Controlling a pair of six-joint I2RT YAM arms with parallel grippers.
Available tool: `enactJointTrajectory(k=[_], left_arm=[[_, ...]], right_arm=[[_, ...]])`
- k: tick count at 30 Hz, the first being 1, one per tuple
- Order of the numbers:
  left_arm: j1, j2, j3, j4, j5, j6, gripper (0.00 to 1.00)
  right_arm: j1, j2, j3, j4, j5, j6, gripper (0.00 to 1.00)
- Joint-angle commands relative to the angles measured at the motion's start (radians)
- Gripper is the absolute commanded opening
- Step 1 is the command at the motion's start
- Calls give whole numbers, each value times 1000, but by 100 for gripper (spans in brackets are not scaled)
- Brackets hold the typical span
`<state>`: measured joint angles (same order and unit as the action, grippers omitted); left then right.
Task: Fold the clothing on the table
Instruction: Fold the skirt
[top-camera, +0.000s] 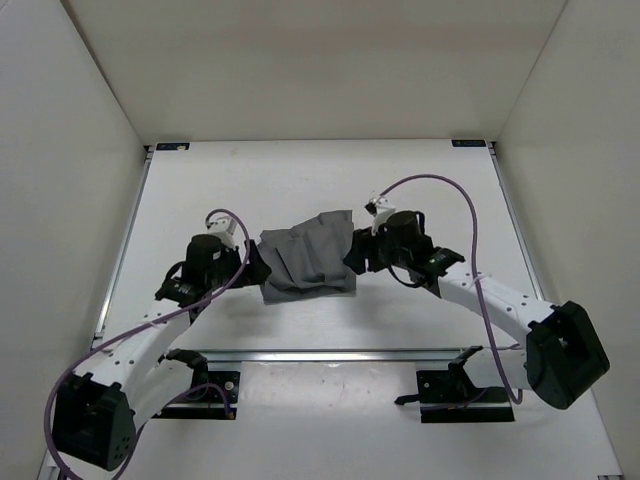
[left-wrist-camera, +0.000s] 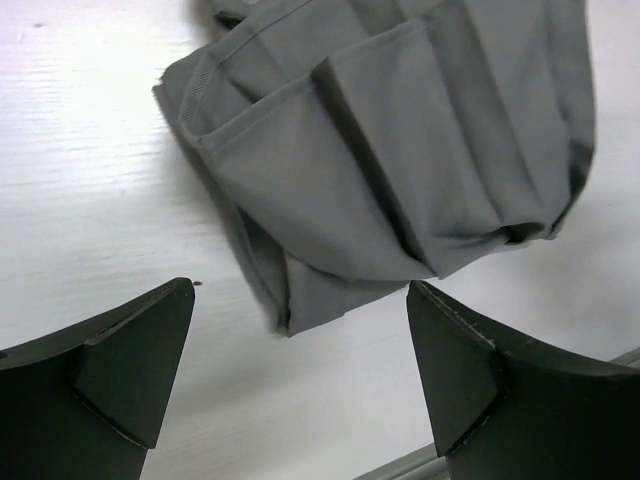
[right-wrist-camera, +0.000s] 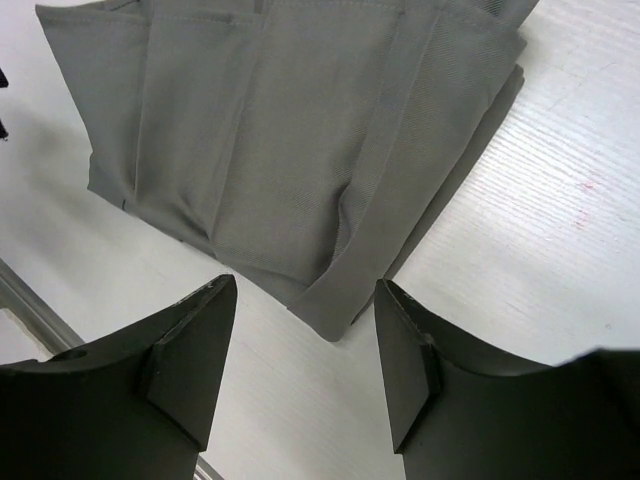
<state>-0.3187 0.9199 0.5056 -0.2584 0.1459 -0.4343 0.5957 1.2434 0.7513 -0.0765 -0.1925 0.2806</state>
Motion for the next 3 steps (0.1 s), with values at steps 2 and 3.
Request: enactJointTrajectory(k=[2, 3], left_arm=[[21, -4, 20, -45, -35, 19, 99], [15, -10, 25, -51, -57, 25, 99]], right_arm=[[35, 24, 33, 41, -8, -12, 55], [32, 31, 37, 41, -5, -12, 55]])
